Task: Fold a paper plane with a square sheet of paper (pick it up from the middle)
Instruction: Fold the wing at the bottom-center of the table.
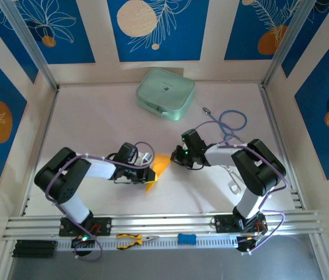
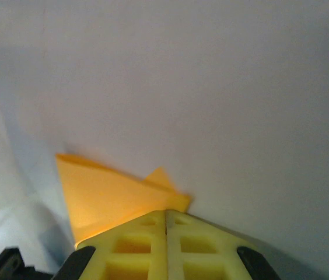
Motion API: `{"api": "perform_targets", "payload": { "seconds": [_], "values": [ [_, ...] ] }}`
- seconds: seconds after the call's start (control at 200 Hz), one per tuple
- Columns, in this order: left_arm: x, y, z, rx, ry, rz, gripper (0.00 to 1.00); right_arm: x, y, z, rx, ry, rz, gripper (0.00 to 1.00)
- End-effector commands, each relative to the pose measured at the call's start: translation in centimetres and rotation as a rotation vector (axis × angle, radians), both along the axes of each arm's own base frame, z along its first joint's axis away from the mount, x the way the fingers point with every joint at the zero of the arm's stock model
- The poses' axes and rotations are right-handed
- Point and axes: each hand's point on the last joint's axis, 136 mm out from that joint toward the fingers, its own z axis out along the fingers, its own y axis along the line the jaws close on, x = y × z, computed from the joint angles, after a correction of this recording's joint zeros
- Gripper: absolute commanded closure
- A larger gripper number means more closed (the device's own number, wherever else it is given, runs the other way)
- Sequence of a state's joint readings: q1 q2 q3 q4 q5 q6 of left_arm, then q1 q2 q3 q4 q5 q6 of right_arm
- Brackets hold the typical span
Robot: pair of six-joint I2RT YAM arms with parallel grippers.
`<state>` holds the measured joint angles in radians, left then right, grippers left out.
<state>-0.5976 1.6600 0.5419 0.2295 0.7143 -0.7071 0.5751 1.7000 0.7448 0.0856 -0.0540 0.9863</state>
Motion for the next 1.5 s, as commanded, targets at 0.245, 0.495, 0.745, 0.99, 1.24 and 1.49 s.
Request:
{"api": "perform_targets", "payload": {
  "seconds": [0.245, 0.495, 0.745, 0.99, 1.24, 1.49],
  "values": [
    [-2.7, 4.2, -5.0, 0.207, 0.136, 0.052, 1.00, 0.6, -3.2, 3.9, -0.009, -0.132, -0.029, 0.91],
    [-2.6, 4.1, -4.8, 0.196, 0.129, 0.055, 1.00, -2.1, 2.7, 5.0, 0.126, -0.166, 0.172, 0.92],
    [-2.4, 3.6, -4.2, 0.169, 0.124, 0.051, 1.00, -1.8, 2.9, 1.2, 0.080, -0.066, 0.148, 0.95],
    [-1.7, 3.0, -2.3, 0.128, 0.075, 0.046, 1.00, -3.3, 0.2, -2.4, -0.049, 0.087, 0.092, 0.98],
    [0.4, 1.3, 2.1, 0.056, -0.002, 0.043, 1.00, -3.3, 0.4, -2.6, -0.057, 0.103, 0.102, 0.98],
    [3.3, -1.2, 5.4, -0.026, -0.070, 0.040, 0.96, -3.6, 0.2, -3.0, -0.066, 0.115, 0.095, 0.98]
  ]
}}
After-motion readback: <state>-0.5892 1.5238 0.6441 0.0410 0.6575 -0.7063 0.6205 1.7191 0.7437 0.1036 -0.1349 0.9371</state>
